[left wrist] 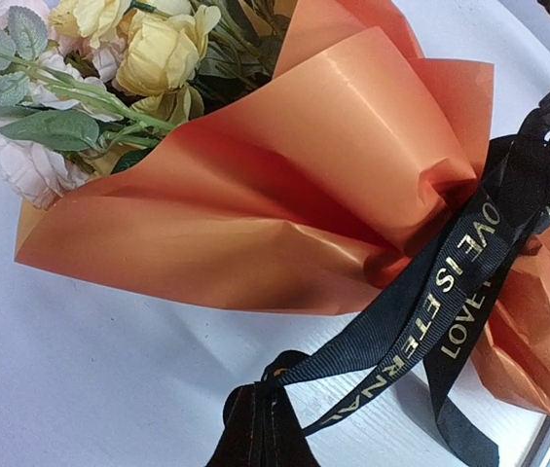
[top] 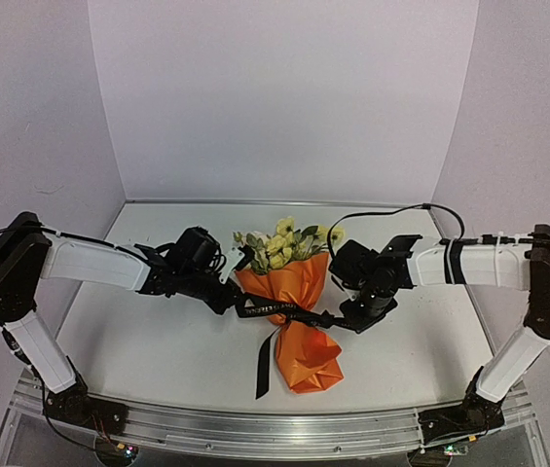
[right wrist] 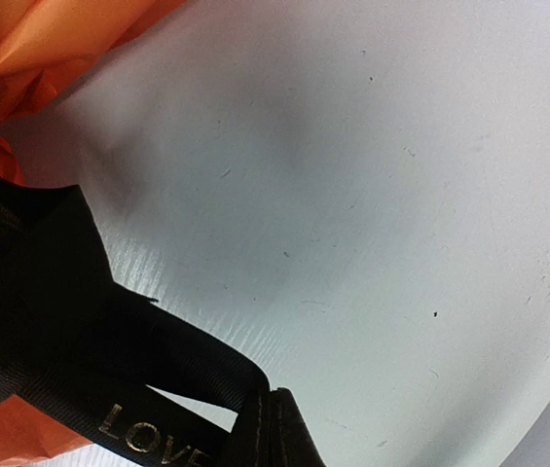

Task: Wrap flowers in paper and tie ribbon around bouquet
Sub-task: Cross the half-tied ribbon over the folded bouquet.

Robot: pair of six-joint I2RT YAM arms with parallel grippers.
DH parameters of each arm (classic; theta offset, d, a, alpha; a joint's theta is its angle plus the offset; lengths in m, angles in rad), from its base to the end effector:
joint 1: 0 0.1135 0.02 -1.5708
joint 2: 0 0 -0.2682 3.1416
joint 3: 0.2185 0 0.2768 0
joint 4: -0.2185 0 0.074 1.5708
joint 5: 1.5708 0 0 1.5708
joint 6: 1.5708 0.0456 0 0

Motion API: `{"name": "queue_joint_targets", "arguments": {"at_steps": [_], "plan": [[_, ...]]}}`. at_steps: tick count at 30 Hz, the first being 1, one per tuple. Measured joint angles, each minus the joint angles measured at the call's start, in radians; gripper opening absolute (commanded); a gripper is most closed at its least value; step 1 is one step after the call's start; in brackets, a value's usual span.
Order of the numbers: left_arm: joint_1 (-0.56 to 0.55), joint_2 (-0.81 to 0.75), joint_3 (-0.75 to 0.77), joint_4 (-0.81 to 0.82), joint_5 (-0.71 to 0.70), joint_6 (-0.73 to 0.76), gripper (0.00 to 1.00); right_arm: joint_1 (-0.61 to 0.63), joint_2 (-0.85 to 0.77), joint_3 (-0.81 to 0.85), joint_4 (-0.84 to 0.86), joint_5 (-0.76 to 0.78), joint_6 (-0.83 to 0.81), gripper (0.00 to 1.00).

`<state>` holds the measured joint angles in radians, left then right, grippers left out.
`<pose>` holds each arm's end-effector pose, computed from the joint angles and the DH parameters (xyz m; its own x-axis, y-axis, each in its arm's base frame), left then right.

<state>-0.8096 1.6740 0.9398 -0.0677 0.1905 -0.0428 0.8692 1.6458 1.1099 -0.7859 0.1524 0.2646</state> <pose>0.2497 -0.2746 0.1584 -0.5296 0.4950 -0.6889 0.7798 0.6037 -0.1657 0.2198 0.2494 0.1792 -0.7949 -0.5402 -0.2763 -0.5418 0.8369 -0.0776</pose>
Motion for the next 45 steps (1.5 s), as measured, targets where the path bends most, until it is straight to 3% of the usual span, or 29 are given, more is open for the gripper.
{"name": "queue_joint_targets", "arguments": {"at_steps": [20,26,33,34,37,39,45], "plan": [[0.032,-0.014,-0.007,0.009,0.045,0.007,0.0,0.082,-0.009,0.024,-0.123,0.109,-0.036,0.0],[0.032,-0.014,-0.007,0.01,0.06,0.02,0.0,0.062,0.048,0.236,-0.144,0.071,-0.095,0.0],[0.025,-0.001,0.006,0.02,0.072,0.052,0.0,-0.018,0.221,0.484,-0.12,-0.117,-0.113,0.0],[0.023,0.005,0.011,0.022,0.074,0.054,0.0,-0.028,0.24,0.499,-0.12,-0.145,-0.11,0.03],[0.019,0.021,0.03,0.021,0.079,0.066,0.0,-0.063,0.284,0.522,-0.119,-0.238,-0.083,0.31],[0.017,0.029,0.043,0.021,0.08,0.069,0.0,-0.086,0.29,0.518,-0.122,-0.291,-0.063,0.44],[0.016,0.031,0.05,0.02,0.087,0.072,0.0,-0.139,0.183,0.384,-0.081,-0.393,-0.02,0.62]]}}
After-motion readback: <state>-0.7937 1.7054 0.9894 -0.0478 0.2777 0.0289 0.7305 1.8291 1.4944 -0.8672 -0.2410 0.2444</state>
